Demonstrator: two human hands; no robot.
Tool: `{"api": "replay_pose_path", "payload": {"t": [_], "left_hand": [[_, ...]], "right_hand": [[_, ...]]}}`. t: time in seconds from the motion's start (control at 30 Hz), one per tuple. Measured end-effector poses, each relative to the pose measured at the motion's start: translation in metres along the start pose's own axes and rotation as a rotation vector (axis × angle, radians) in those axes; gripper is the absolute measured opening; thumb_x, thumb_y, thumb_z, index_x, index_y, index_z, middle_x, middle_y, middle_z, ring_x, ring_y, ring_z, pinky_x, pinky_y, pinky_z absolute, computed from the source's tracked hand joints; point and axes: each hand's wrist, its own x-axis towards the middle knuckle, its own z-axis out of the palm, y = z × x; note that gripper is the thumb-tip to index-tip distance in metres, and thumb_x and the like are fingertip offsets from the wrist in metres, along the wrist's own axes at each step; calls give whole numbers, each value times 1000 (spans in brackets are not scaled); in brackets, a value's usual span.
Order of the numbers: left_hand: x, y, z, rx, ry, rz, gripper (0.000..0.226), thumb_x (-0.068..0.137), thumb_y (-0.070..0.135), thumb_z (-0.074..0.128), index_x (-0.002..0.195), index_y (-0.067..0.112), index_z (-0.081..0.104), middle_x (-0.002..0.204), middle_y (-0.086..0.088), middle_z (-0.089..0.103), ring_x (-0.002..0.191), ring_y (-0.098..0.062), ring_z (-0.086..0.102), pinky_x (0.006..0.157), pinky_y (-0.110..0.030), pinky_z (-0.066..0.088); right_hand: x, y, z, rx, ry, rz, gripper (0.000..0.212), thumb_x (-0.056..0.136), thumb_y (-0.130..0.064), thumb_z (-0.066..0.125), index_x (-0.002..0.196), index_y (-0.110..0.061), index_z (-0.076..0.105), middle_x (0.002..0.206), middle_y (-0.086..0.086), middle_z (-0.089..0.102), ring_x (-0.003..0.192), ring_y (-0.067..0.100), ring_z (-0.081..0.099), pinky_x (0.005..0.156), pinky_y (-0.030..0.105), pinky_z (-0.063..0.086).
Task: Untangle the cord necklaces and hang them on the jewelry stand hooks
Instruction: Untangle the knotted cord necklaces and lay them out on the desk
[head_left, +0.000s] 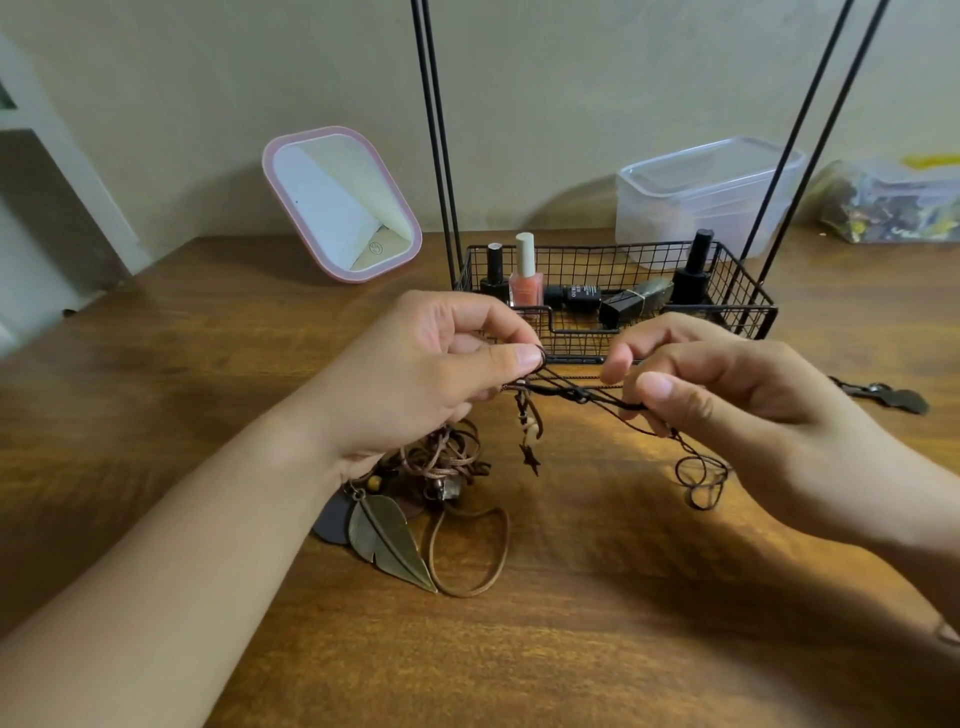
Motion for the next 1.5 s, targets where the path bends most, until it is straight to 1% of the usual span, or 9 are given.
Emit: {"api": "replay_pose_path", "payload": {"t": [0.37, 0.47, 0.57, 0.7, 0.83, 1.0, 1.2, 1.33, 1.5], "left_hand": [[0, 4, 6, -46, 65, 34, 6, 95, 15, 58, 96, 14, 64, 67, -4, 69, 46, -16, 22, 39, -18, 18], [0, 4, 5, -114, 85, 44, 8, 89, 18, 60, 95, 13, 65, 67, -6, 68, 40, -8, 25, 37, -14, 20], [-1, 5, 2, -162, 80, 46, 16, 80, 23, 64, 94, 14, 64, 68, -7, 69, 38, -5, 23, 35, -13, 20], [-3, 10, 6, -198, 75, 35, 21, 75, 4, 68, 94, 8, 61, 72, -12, 70, 35, 1, 43, 35, -8, 30], [-4, 10, 5, -214, 35, 25, 37, 68, -8, 73, 100, 8, 64, 84, 0, 77, 67, -5, 70, 54, -7, 49], [-4, 9, 3, 139, 66, 85, 51, 65, 8, 84, 109, 22, 65, 89, 10, 77, 84, -13, 74, 89, -27, 57], [-4, 9, 4, 172, 70, 166, 22, 81, 8, 78, 99, 20, 74, 93, 6, 75, 88, -17, 72, 87, -30, 57], [-4, 7, 4, 219, 30, 194, 20, 88, 7, 70, 99, 22, 78, 92, 3, 75, 93, -13, 68, 89, -24, 52], [-4, 6, 5, 196, -17, 199, 10, 81, 28, 76, 90, 24, 79, 64, 6, 63, 57, -15, 51, 59, -17, 43]], "right_hand": [[-6, -9, 4, 23, -157, -19, 24, 87, -41, 62, 71, -25, 71, 102, -3, 65, 107, 19, 62, 88, 20, 45], [-6, -9, 6, 61, -112, 1, 31, 89, -49, 60, 73, -24, 70, 83, 0, 68, 81, 10, 65, 71, 13, 45], [-5, -7, 3, 83, -4, -40, 40, 86, -61, 59, 74, -25, 69, 71, 4, 66, 65, 18, 61, 58, 27, 47], [-5, -6, 1, 200, 95, -88, 23, 83, -48, 70, 80, -25, 68, 65, -2, 57, 56, 11, 47, 49, 23, 39], [-8, -9, 2, 109, 152, -63, 16, 84, -41, 68, 88, -26, 70, 61, 13, 50, 51, 17, 39, 45, 24, 32], [-10, -15, 4, -239, 166, -13, 14, 82, -42, 72, 77, -29, 72, 49, -8, 35, 43, 6, 29, 42, 14, 24], [-10, -12, 3, -190, 269, -65, 17, 87, -41, 70, 80, -26, 67, 54, 11, 44, 42, 18, 33, 40, 25, 27], [-8, -8, 3, -144, 274, -105, 12, 94, -38, 59, 83, -30, 60, 62, -6, 53, 51, 5, 43, 46, 18, 35], [-8, -6, 4, -126, 240, -96, 11, 94, -37, 57, 89, -28, 60, 74, -4, 62, 66, 14, 59, 56, 21, 46]]}}
